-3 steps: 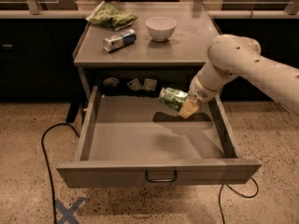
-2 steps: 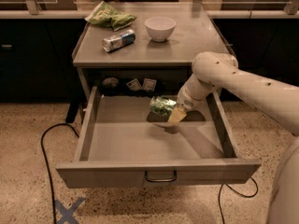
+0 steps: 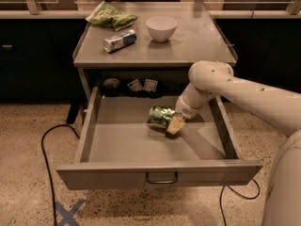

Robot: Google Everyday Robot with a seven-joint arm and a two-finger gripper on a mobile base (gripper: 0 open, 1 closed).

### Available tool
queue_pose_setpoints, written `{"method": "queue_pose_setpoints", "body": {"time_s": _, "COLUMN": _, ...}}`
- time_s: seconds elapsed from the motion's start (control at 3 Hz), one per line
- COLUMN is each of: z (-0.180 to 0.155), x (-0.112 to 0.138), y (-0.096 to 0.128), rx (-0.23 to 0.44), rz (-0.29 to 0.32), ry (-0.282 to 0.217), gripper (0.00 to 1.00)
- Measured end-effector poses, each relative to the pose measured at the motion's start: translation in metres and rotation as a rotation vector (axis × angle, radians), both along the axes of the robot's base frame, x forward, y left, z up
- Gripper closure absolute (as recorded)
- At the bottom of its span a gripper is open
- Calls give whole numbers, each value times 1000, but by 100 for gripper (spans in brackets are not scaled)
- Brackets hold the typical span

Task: Place green can into top drawer

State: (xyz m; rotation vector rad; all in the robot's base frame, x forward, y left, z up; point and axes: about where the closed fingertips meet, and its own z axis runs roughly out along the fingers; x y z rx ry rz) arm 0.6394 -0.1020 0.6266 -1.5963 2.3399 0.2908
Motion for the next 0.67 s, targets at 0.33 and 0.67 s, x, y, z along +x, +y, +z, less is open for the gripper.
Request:
{"method": "queue_pose_setpoints", "body": {"time_s": 0.33, "z": -34, "x": -18, "y": 7, "rx": -2, "rz": 14, "ry": 83, "gripper": 100}}
{"method": "queue_pose_setpoints", "body": {"time_s": 0.67, "z": -34, "x": -21, "y": 8, "rx": 2, "rz": 16, "ry": 99, "gripper": 100}}
